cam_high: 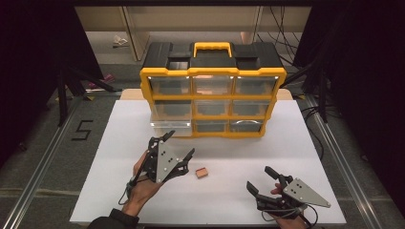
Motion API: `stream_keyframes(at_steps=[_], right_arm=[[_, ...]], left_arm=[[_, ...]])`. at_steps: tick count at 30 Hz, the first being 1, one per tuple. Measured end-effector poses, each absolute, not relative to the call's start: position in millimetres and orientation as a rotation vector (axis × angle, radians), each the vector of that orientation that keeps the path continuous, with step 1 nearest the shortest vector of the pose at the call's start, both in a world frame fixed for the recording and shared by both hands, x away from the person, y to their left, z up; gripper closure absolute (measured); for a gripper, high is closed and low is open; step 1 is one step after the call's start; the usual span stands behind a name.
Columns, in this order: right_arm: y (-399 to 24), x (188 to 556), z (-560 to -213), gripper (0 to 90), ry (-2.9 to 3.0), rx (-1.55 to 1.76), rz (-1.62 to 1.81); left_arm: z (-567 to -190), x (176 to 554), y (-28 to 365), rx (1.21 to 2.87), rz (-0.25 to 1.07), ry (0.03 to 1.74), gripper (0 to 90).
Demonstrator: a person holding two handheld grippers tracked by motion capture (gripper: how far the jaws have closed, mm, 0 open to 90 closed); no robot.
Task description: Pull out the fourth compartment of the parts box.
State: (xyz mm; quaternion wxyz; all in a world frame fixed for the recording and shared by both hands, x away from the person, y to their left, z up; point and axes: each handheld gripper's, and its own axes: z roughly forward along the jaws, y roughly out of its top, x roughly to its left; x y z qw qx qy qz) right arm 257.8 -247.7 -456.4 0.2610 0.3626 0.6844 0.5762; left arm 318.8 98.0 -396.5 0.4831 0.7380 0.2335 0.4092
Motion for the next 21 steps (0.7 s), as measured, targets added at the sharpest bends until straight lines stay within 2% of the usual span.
stream_keyframes(at_steps=[11, 21], right_arm=[[-248, 259, -457, 20.4, 1.857, 0.978, 1.568], [-249, 259, -457, 20.4, 1.86, 0.978, 1.576]], left_arm=[[-399, 320, 92, 1.833, 0.841, 0.567, 23.0], [-404, 325, 85, 1.921, 0.756, 0.568, 21.2]])
